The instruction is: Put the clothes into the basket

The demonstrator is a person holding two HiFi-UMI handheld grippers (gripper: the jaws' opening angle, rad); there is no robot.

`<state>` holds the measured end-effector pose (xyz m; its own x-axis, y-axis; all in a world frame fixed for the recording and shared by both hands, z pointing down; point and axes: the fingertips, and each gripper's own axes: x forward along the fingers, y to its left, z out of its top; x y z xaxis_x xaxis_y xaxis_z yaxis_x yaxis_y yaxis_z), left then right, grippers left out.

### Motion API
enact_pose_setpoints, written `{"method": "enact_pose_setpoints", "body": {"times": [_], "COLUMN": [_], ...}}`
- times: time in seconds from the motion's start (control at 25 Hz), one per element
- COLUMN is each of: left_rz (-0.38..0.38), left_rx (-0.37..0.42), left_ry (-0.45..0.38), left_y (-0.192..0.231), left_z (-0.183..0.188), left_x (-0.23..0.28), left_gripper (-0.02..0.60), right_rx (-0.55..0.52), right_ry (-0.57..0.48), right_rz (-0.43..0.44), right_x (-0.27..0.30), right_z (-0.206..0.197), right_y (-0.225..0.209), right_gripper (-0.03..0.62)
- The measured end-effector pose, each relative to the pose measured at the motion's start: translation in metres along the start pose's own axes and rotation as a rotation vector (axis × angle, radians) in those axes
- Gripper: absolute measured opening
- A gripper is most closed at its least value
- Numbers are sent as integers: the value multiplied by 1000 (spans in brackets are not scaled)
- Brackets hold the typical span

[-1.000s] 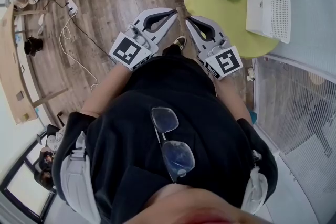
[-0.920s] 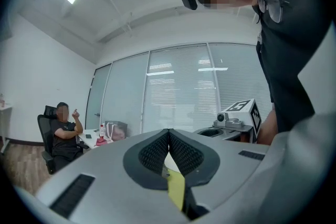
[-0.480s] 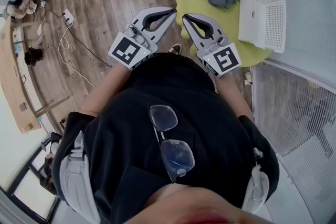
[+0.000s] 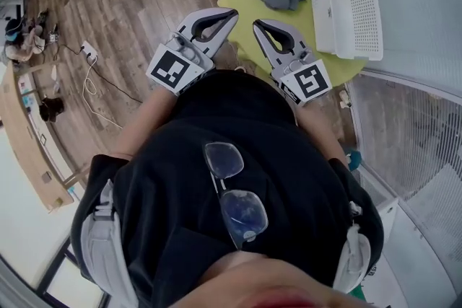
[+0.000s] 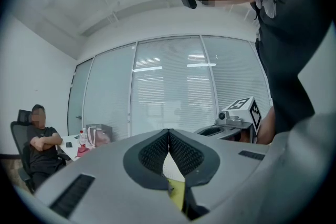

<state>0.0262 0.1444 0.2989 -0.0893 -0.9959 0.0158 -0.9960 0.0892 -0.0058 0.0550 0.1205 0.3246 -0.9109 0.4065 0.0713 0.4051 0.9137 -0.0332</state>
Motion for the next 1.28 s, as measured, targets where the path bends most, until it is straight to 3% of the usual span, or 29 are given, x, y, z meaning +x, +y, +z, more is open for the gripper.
{"method": "enact_pose_setpoints", "body": {"times": [0.28, 0.64, 0.96, 1.28], "left_rz": [-110, -371, -551, -716], "left_rx": [14, -3, 13, 47], "left_ry": [12, 99, 84, 51], "left_y": [28, 74, 127, 147], "left_z": [-8, -47, -54, -68], "left_x": [46, 121, 190, 248], "left_gripper": [11, 11, 11, 11], "right_rx": [31, 118, 169, 221], "right_ry": [-3, 50, 81, 168], "right_rz": [-135, -416, -708, -846], "right_x": [4, 25, 37, 53], "right_z": [-9, -33, -43, -57], "right_y": [-43, -132, -213, -272], "right_gripper": [28, 28, 28, 29]}}
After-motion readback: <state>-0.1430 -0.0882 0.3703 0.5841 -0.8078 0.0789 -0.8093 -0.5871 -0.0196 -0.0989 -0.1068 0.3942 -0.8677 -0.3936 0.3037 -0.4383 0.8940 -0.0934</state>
